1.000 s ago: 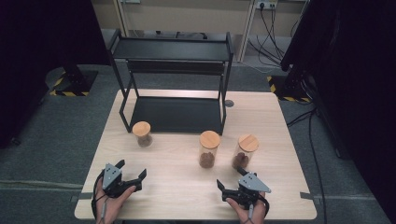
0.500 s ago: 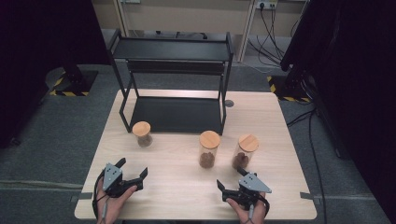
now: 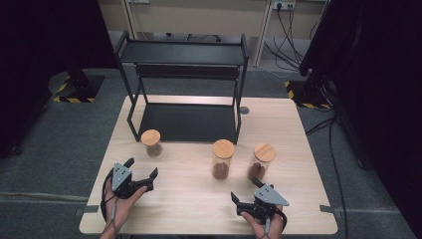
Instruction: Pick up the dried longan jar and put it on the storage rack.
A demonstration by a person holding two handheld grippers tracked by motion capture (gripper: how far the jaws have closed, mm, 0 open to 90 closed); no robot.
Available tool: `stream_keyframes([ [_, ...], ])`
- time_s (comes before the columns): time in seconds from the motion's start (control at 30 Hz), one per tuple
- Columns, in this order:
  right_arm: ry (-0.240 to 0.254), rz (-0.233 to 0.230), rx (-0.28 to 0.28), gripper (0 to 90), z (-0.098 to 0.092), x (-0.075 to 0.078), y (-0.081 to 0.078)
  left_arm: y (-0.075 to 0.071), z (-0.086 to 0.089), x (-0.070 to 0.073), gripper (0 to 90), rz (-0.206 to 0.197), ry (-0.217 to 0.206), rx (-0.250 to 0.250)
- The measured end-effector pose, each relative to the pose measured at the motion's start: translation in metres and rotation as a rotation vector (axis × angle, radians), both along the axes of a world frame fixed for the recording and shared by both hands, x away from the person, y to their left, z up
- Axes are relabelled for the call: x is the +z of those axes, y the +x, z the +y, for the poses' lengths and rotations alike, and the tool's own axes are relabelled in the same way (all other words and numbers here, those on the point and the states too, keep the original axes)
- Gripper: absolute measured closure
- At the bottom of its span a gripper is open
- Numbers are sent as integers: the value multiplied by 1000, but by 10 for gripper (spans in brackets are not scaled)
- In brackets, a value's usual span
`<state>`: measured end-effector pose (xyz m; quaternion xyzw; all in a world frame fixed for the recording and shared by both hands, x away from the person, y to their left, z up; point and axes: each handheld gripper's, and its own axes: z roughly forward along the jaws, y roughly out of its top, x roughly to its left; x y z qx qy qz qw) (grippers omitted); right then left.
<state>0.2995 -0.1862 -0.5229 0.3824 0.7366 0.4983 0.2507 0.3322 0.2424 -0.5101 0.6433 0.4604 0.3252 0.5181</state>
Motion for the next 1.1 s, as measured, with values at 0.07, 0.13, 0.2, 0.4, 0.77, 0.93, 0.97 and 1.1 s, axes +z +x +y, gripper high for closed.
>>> stream_keyframes([
  [0.07,0,-1,0,62,0,0,0,6,-1,-1,28,1,8,0],
  [0.13,0,0,0,61,0,0,0,11,-2,-2,29,-2,19,2],
  [0.2,-1,-2,-1,61,0,0,0,13,-2,-2,28,-1,25,4],
  [0.4,-2,-2,-2,59,0,0,0,30,-2,-7,34,-1,35,30],
  [0.77,-5,-4,2,56,1,0,0,51,-1,-4,45,-6,45,43],
  [0.93,-5,-5,4,54,0,0,0,63,-4,-4,54,-2,58,43],
  [0.97,-5,-5,4,54,0,0,0,65,-4,-4,54,0,62,44],
  [1.1,-4,-3,6,54,0,0,0,72,-5,-4,60,2,72,50],
])
